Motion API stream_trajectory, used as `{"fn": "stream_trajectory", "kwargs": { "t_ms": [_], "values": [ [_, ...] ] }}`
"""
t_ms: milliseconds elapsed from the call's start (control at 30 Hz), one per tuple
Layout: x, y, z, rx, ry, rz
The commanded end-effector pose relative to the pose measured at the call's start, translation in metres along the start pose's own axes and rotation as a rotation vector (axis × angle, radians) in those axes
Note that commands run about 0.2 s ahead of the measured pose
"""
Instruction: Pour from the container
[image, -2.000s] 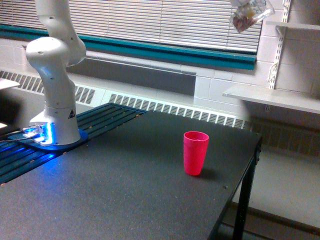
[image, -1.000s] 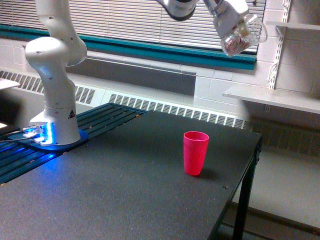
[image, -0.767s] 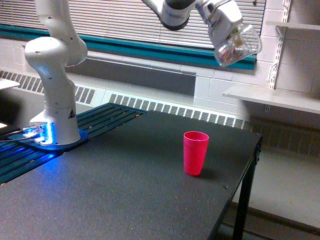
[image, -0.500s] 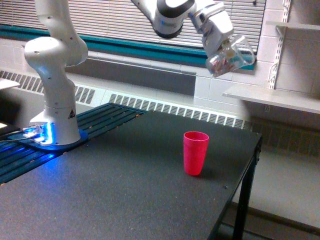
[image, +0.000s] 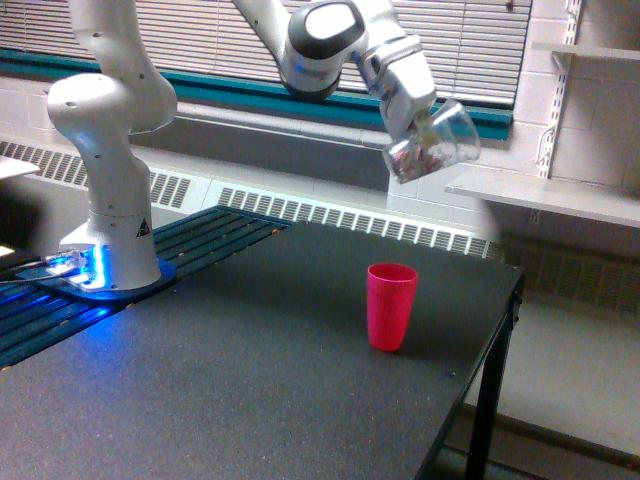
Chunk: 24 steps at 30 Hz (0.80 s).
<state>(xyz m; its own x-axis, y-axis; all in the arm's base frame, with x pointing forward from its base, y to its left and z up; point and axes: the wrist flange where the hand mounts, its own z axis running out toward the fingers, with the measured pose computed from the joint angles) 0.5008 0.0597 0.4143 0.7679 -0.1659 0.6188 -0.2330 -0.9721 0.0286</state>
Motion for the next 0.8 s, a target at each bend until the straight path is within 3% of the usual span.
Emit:
{"fn": "stream_trajectory", "kwargs": {
  "t_ms": [33, 433, 800],
  "values": [
    [-0.018, 0.021, 0.013, -0.021, -0.025, 0.042],
    [-0.049, 0.047, 0.042, -0.086, -0.1, 0.018],
    [-0.078, 0.051, 0.062, -0.128, -0.148, -0.034]
  ]
}}
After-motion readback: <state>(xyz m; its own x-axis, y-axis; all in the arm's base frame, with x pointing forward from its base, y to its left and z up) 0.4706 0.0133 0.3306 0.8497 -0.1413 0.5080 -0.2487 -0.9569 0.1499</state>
